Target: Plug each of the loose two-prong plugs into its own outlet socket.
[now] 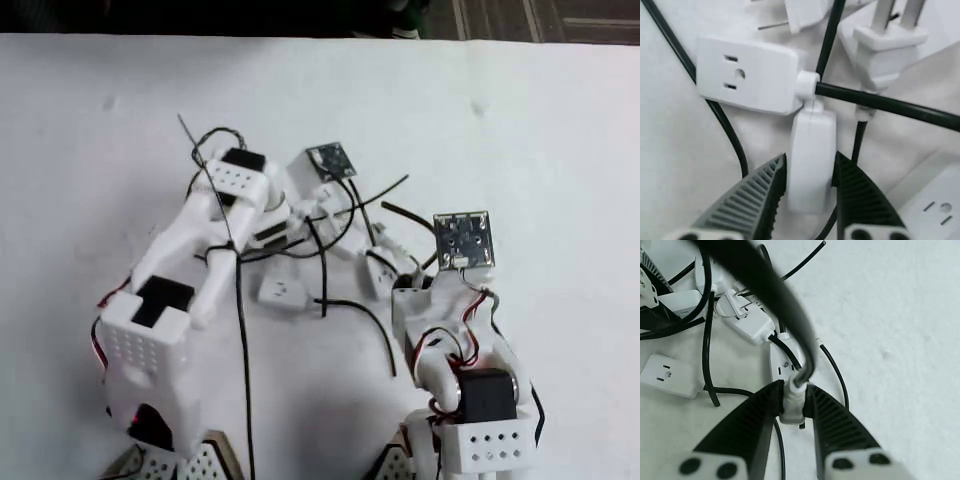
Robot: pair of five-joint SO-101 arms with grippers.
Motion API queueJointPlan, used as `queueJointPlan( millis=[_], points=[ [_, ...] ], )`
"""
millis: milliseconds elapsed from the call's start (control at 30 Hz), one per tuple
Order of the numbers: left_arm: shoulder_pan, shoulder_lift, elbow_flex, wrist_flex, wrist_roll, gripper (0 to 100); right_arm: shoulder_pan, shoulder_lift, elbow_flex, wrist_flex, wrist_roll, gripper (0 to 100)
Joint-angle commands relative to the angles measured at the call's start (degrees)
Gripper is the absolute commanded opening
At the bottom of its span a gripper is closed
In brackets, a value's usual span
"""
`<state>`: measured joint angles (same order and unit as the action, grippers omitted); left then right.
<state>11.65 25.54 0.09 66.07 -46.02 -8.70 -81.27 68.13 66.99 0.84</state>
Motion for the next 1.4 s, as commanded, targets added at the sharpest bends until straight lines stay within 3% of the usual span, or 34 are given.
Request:
queueJointPlan(
  millis=[0,67,467,567,767,1000,1133,1367],
  points=[
    [-0.1,-1.2,-0.7,-0.7,-0.4,7,0.5,-0.5,-0.2,0.4,-0.1,1.7],
    [-0.3,-2.2,-2.5,0.3,-0.4,1,0.5,-0.5,-0.2,0.4,-0.1,1.7],
    [-1.9,-19.8,-6.5,15.9,-0.4,2,0.6,-0.5,-0.2,0.4,-0.1,1.7],
    [-3.8,-22.5,-6.5,18.5,-3.5,2,0.6,-0.5,-0.2,0.4,-0.1,1.7],
    [-7.1,-24.7,-6.6,25.0,-5.7,2,0.6,-0.5,-0.2,0.4,-0.1,1.7],
    [-5.3,-24.8,-5.7,35.8,-5.6,2,0.6,-0.5,-0.2,0.4,-0.1,1.7],
    [-5.1,-24.5,-0.4,35.8,-2.0,2,0.6,-0.5,-0.2,0.4,-0.1,1.7],
    [-5.3,-24.8,12.7,31.1,-1.9,2,0.4,-0.1,-0.2,0.4,-0.1,1.7]
  ],
)
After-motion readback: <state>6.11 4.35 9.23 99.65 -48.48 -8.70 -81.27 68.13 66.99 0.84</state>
